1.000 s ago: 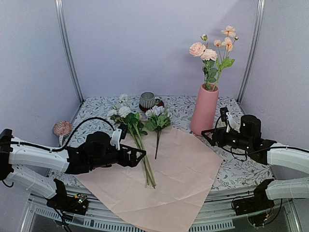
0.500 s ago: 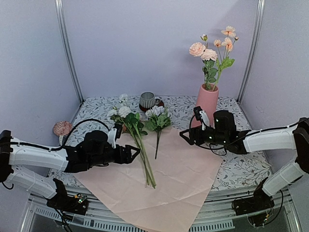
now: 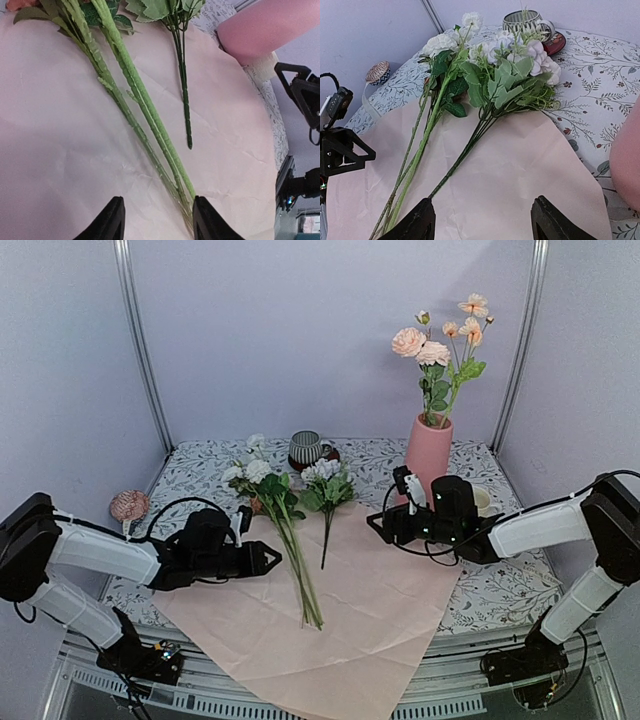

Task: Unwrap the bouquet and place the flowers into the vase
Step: Pick up the fake flower from the flattened wrapping paper.

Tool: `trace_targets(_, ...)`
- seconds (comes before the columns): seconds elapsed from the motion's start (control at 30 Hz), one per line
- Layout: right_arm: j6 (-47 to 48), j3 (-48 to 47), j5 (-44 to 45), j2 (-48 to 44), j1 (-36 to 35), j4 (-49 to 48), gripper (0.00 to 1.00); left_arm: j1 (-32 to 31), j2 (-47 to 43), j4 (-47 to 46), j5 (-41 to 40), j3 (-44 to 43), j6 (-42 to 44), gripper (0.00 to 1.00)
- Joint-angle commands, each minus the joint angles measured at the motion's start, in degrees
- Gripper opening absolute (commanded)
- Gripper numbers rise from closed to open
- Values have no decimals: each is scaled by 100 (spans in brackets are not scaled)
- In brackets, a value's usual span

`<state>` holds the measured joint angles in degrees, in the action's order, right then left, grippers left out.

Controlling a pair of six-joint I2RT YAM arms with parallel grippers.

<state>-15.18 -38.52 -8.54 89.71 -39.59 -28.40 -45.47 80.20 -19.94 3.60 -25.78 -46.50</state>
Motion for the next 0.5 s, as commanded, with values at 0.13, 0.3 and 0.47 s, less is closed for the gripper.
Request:
trace_targets(0.13, 112, 89, 225, 120, -119, -464, 67, 168, 440, -331, -22, -292, -299, 40)
trace_targets(0.3, 181, 69, 300, 133, -119, -407, 67, 282, 757, -763, 160, -303, -447, 42)
trace_targets(0.47, 219, 63, 351, 130, -124, -365, 67, 343, 1058, -1003, 235, -349, -549, 42)
